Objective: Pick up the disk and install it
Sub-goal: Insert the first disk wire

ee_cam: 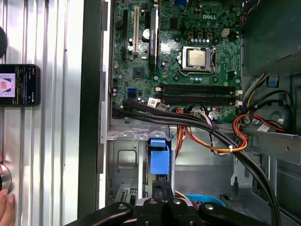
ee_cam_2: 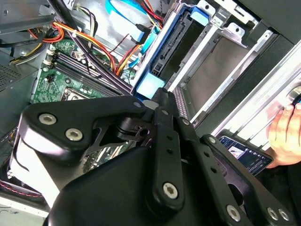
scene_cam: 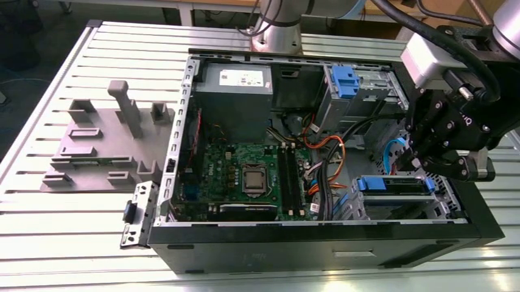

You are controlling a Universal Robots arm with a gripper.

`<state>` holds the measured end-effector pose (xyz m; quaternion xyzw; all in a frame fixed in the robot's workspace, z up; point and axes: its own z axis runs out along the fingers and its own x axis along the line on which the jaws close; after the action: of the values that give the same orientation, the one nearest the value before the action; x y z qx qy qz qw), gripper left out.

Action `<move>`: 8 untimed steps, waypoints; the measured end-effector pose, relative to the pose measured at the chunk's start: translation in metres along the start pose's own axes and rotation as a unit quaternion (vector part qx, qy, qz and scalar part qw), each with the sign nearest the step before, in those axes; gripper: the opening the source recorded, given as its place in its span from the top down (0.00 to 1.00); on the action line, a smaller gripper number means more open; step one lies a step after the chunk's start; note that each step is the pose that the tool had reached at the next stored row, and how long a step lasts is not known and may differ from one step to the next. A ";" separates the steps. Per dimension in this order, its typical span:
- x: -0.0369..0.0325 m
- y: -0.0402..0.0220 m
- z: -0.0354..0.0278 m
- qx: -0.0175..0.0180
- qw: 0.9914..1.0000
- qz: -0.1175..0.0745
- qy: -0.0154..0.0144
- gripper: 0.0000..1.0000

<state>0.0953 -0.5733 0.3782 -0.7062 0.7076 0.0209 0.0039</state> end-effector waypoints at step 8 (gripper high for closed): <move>0.0000 -0.0002 0.0000 0.000 1.000 0.000 0.000 0.89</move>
<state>0.0955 -0.5733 0.3782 -0.7062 0.7076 0.0209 0.0039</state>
